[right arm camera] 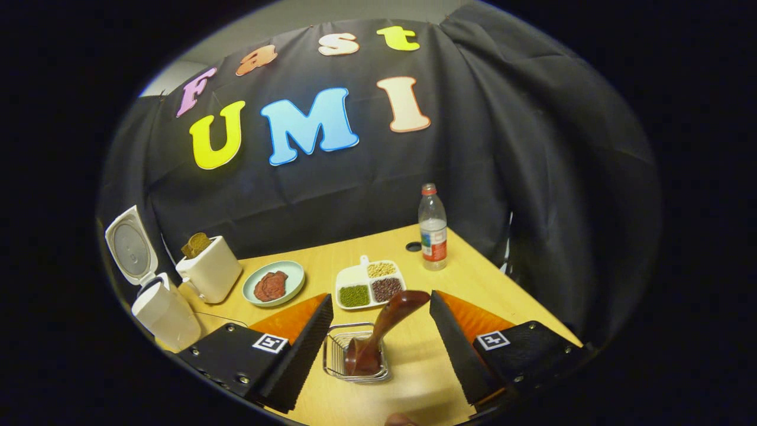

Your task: Close the left gripper, press the button to open the rice cooker; take a wooden spoon from the chopstick holder with the right hand, scoop a spoonful of rice and pour it into the rice cooker, then put the wooden spoon back into the chopstick holder.

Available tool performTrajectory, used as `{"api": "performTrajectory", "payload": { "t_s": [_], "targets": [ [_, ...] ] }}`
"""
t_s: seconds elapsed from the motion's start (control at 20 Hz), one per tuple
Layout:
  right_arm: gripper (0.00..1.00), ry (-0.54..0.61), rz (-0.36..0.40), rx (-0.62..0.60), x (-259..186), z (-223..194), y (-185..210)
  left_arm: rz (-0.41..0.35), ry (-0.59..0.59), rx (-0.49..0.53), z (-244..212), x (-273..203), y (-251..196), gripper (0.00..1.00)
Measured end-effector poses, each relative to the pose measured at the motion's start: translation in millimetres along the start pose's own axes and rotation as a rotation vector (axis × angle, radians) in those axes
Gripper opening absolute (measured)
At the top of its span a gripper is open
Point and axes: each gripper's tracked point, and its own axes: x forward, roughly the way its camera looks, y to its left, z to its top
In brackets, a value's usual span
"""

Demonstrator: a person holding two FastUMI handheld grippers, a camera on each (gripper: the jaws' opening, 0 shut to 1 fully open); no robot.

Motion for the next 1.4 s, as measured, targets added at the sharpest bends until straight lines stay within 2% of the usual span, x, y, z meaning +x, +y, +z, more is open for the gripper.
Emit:
{"api": "performTrajectory", "payload": {
  "t_s": [0.15, 0.25, 0.3, 0.6, 0.8, 0.85, 0.9, 1.0, 1.3, 1.35, 1.4],
  "targets": [
    [1.00, -0.081, -0.017, -0.060, -26, 29, 4, -0.003, 0.017, -0.003, -3, 26, 6, 0.95],
    [1.00, -0.137, -0.016, -0.071, -43, 50, 12, 0.007, 0.023, -0.006, -3, 46, 15, 0.98],
    [1.00, -0.158, -0.016, -0.068, -51, 58, 16, 0.012, 0.029, -0.008, -3, 58, 21, 0.95],
    [1.00, -0.244, -0.050, -0.085, -90, 83, 30, 0.043, 0.075, -0.012, -9, 144, 67, 0.95],
    [1.00, -0.274, -0.094, -0.095, -112, 86, 36, 0.059, 0.085, -0.027, -11, 196, 101, 0.96],
    [0.96, -0.276, -0.103, -0.096, -116, 85, 37, 0.066, 0.086, -0.028, -10, 210, 108, 0.96],
    [1.00, -0.276, -0.118, -0.098, -120, 84, 37, 0.068, 0.087, -0.031, -8, 224, 115, 0.96],
    [1.00, -0.284, -0.143, -0.096, -127, 83, 37, 0.073, 0.093, -0.039, -9, 252, 127, 0.95],
    [1.00, -0.268, -0.193, -0.087, -141, 69, 37, 0.091, 0.152, -0.075, -28, 334, 153, 0.95],
    [1.00, -0.265, -0.198, -0.089, -143, 68, 37, 0.087, 0.174, -0.089, -35, 345, 154, 0.98],
    [0.96, -0.264, -0.204, -0.092, -146, 67, 36, 0.092, 0.195, -0.098, -42, 354, 157, 0.95]
  ]
}}
